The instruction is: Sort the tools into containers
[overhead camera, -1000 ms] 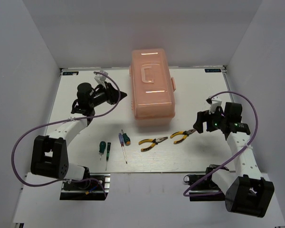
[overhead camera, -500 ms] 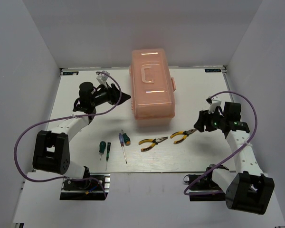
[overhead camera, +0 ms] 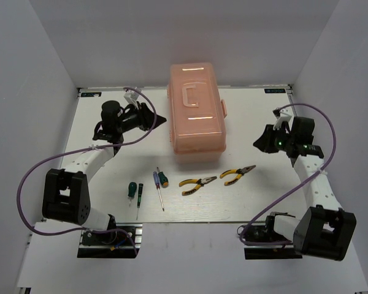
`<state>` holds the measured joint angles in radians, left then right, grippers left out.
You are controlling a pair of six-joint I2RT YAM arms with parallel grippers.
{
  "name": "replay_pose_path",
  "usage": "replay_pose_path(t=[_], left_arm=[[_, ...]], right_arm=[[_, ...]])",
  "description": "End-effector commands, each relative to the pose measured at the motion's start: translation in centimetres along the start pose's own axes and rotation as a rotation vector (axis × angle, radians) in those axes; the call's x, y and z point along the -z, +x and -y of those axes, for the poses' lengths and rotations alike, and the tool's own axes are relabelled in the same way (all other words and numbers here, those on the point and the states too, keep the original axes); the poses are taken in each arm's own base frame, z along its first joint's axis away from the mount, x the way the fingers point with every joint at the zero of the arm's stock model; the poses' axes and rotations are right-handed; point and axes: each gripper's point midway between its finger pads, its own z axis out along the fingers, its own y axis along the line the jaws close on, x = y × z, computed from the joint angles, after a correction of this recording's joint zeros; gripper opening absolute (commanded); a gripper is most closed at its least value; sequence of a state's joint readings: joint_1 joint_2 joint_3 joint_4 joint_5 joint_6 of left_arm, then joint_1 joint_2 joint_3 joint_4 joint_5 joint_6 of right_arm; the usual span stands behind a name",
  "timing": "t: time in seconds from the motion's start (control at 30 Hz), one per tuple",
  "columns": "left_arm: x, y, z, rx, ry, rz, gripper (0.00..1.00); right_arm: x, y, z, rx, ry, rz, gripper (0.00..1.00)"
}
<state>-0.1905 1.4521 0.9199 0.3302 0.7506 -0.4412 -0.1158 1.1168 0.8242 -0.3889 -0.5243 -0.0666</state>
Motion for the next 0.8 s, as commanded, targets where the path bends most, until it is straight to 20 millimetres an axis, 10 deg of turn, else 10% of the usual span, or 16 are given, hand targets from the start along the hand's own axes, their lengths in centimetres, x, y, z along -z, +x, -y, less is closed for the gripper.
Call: replay_pose_path(t=[0.0,0.1,0.3,0.5,0.63,0.77], left_arm=[[0.1,-1.8,0.6,-0.039,-0.014,0.017,0.54],[0.3,-2.2,0.1,-0.059,-0.057,0.024,0.71],[-0.2,-3.8,-0.1,-0.085,-0.075,0.034,0.71],[-1.4,-5.2,-0.1,-0.071,-0.046,0.050,0.39],[-1.1,-4.5,-0.4,-0.060,-0.064,0.032,0.37],[-0.6,-3.5,-1.1,-0.067,-0.104,0.031,0.62]], right_arm=[[-0.3,-5.7,-1.4,-0.053,-0.081,0.120,0.20],[-0.3,-7.1,-2.7,-0.066,-0.158,0.140,0.26],[1.8,-13.8,-5.0,0.060,-0.232,0.284,0.46],[1.0,-17.7,-7.1,0.043,-0.310,0.268,0.45],[-0.7,-20.1,-9.5,0.030,-0.356,0.242,0.41],[-2.9,-23.3,-13.9,0.055,-0.411,0.244,0.38]])
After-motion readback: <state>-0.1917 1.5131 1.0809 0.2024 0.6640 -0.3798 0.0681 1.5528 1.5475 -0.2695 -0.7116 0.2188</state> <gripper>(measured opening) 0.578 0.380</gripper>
